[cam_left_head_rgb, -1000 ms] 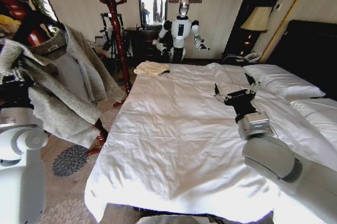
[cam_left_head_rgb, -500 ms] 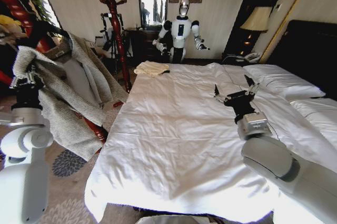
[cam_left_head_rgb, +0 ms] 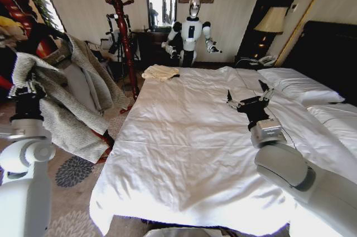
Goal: Pick up the clothes from the bed and hang them on the clothes hanger.
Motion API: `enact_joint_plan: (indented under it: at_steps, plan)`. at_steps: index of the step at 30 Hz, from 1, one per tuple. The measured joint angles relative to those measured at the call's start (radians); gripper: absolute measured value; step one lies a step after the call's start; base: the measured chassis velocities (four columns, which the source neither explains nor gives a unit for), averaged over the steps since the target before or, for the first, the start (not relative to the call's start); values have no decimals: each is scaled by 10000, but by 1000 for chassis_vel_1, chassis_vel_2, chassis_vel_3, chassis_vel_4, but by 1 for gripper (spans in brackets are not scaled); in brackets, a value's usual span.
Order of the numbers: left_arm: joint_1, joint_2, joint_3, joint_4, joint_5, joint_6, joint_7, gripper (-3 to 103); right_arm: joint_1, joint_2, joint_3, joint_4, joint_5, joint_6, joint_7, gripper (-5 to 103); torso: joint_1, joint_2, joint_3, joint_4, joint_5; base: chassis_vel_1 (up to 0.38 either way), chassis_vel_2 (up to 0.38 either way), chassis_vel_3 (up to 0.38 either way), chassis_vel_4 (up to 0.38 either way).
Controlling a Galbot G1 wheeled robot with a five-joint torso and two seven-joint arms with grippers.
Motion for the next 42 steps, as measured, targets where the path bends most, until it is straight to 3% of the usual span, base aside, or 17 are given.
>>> enact_joint_plan:
  at_steps: [3, 4, 7, 10, 11, 13, 14, 22, 25, 27, 28, 32, 33, 36, 38, 41, 42]
  plan:
    - [238, -52, -136, -343, -109, -147, -147, 23, -42, 22, 42, 18, -15, 14, -1, 100, 0, 0, 0, -1, 2, 0, 0, 0, 0]
    - [306, -58, -211, -445, -141, -156, -183, 34, -56, 30, 52, 37, -15, 15, -1, 100, 0, 0, 0, -2, 4, 0, 0, 0, 0]
    - [460, -60, -402, -677, -161, -160, -223, 34, -105, 41, 84, 91, -18, 17, -1, 100, 0, 0, 0, -3, 4, 0, 0, 0, 0]
    - [763, -69, -753, -1068, -167, -158, -260, 44, -188, 43, 131, 150, -27, 18, -2, 100, -1, 0, 0, -2, 5, 0, 0, 0, 0]
    - [983, -90, -1004, -1327, -154, -153, -267, 56, -229, 42, 171, 188, -32, 17, -1, 100, 0, 0, 0, -2, 5, 0, 0, 0, 0]
    - [1190, -125, -1257, -1565, -155, -148, -275, 56, -262, 38, 198, 225, -33, 17, 0, 100, 0, 0, 0, -4, 5, 0, 0, 0, 0]
    - [1297, -144, -1388, -1697, -172, -146, -286, 66, -273, 36, 207, 240, -33, 17, 1, 100, 0, 0, 0, -3, 5, 0, 0, 0, 0]
    - [2810, -253, -2678, -3290, -1126, 26, -260, 93, -443, 118, 352, 289, -33, 87, 14, 100, -1, 0, -1, -1, 6, 0, 0, 0, 0]
    - [3844, -266, -2824, -3786, -1421, 2, 147, 97, -624, 395, 508, 196, 83, 688, -91, 100, -1, 1, -2, -4, 6, 0, 0, 0, 0]
    - [4810, -400, -2275, -3888, -773, -304, 350, 100, -1306, 965, 1090, -137, 205, 1998, -716, 100, -1, 0, 0, 4, 6, 0, 0, 0, 0]
    - [4810, -400, -2275, -3888, -773, -304, 350, 100, -1306, 965, 1090, -137, 205, 1998, -716, 100, -1, 0, 0, 4, 6, 0, 0, 0, 0]
    - [5391, -918, -594, -3461, 1129, -913, 387, 100, -3703, 2651, 2639, -1177, -696, 5340, -3126, 100, -1, 0, 0, -7, 9, 0, 0, 0, 0]
    - [5391, -918, -594, -3461, 1129, -913, 387, 100, -3703, 2651, 2639, -1177, -696, 5340, -3126, 100, -1, 0, 0, -7, 9, 0, 0, 0, 0]
    - [5421, -1633, 980, -3103, 2200, -1078, 448, 100, -5300, 4480, 3387, -1548, -2342, 6706, -4265, 100, -1, 1, 0, -7, 9, 0, 0, 0, 0]
    - [5425, -1691, 1086, -3076, 2280, -1078, 472, 100, -5444, 4662, 3421, -1566, -2530, 6778, -4329, 100, -2, 1, -1, -6, 5, 0, 0, 0, 0]
    - [5584, -2573, 2152, -2608, 3243, -1299, 661, 100, -6684, 6348, 3460, -1782, -4223, 7097, -4539, 100, -1, 1, -1, -5, 6, 0, 0, 0, 0]
    - [5584, -2573, 2152, -2608, 3243, -1299, 661, 100, -6684, 6348, 3460, -1782, -4223, 7097, -4539, 100, -1, 1, -1, -5, 6, 0, 0, 0, 0]
